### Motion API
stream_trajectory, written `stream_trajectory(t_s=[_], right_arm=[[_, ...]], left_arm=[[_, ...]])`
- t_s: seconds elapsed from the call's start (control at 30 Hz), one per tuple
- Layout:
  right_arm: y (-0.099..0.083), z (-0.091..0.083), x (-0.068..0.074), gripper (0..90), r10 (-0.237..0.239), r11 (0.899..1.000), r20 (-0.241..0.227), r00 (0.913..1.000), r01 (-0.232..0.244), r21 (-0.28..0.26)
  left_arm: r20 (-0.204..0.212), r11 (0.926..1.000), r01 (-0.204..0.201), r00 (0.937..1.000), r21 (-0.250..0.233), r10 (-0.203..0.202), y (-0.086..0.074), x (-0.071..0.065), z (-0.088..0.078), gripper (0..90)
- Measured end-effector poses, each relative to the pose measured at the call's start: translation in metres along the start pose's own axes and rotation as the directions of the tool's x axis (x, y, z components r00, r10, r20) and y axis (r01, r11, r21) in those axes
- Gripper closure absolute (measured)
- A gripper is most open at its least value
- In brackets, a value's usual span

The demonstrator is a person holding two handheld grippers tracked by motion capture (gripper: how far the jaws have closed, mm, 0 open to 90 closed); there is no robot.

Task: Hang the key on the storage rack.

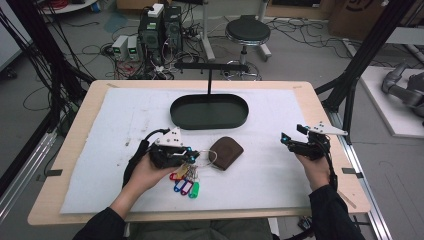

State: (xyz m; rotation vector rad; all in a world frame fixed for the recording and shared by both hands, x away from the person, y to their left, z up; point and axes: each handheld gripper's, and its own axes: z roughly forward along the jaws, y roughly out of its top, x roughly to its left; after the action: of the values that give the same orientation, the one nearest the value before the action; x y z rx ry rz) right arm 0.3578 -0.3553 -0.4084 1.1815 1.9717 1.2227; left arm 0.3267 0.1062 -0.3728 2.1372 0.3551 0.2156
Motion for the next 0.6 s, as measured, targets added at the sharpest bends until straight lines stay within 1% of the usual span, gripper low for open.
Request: stream_trajectory(t_s=[0.03, 0.13, 0.17, 0.2, 0.23, 0.27, 0.3, 0.33, 0.37, 0.43, 0.53, 0.6], right_arm=[[0.0, 0.0, 0.0, 24.8, -0.001, 1.0, 0.0, 1.0, 0.001, 0.0], [0.0, 0.0, 0.0, 24.8, 0.001, 1.0, 0.002, 1.0, -0.001, 0.0], [0.0, 0.0, 0.0, 24.8, 0.003, 1.0, 0.002, 1.0, -0.003, 0.001], [0.0, 0.0, 0.0, 24.8, 0.004, 1.0, 0.002, 1.0, -0.004, 0.0], [0.0, 0.0, 0.0, 24.8, 0.003, 1.0, 0.002, 1.0, -0.003, 0.0], [0.0, 0.0, 0.0, 24.8, 0.003, 1.0, 0.003, 1.0, -0.003, -0.002], [0.0, 0.0, -0.001, 24.8, 0.0, 1.0, 0.005, 1.0, 0.0, -0.004], [0.0, 0.0, -0.001, 24.8, 0.001, 1.0, 0.005, 1.0, -0.001, -0.004], [0.0, 0.0, -0.001, 24.8, 0.002, 1.0, 0.005, 1.0, -0.002, -0.002], [0.0, 0.0, -0.001, 24.8, 0.001, 1.0, 0.006, 1.0, -0.001, -0.002], [0.0, 0.001, -0.001, 24.8, -0.001, 1.0, 0.007, 1.0, 0.001, -0.001], [0.0, 0.001, -0.001, 24.8, 0.001, 1.0, 0.008, 1.0, -0.001, -0.002]], left_arm=[[0.0, 1.0, 0.0, 1.0, 0.0, 0.0, 0.0, 0.0, 0.0, 86.3], [-0.023, 0.9996, -0.003, 0.9997, -0.028, 0.002, 0.005, 0.002, -0.009, 86.4], [-0.023, 0.9996, -0.003, 0.9997, -0.028, 0.002, 0.005, 0.002, -0.009, 86.3], [-0.035, 0.9993, -0.004, 0.9994, -0.038, 0.002, 0.007, 0.003, -0.014, 86.3], [-0.035, 0.9993, -0.004, 0.9994, -0.038, 0.002, 0.007, 0.003, -0.014, 86.3], [-0.048, 0.9984, 0.002, 0.9988, -0.056, -0.005, 0.01, 0.005, -0.02, 86.3], [-0.048, 0.9984, 0.002, 0.9988, -0.056, -0.005, 0.01, 0.005, -0.02, 86.4], [-0.062, 0.9974, 0.001, 0.998, -0.072, -0.006, 0.012, 0.006, -0.025, 86.3], [-0.062, 0.9974, 0.001, 0.998, -0.072, -0.006, 0.012, 0.006, -0.025, 86.3], [-0.081, 0.9956, 0.0, 0.9967, -0.093, -0.007, 0.015, 0.009, -0.032, 86.3], [-0.102, 0.9925, -0.001, 0.9948, -0.123, -0.011, 0.019, 0.012, -0.039, 86.4], [-0.108, 0.9913, 0.0, 0.994, -0.131, -0.015, 0.021, 0.013, -0.041, 86.4]])
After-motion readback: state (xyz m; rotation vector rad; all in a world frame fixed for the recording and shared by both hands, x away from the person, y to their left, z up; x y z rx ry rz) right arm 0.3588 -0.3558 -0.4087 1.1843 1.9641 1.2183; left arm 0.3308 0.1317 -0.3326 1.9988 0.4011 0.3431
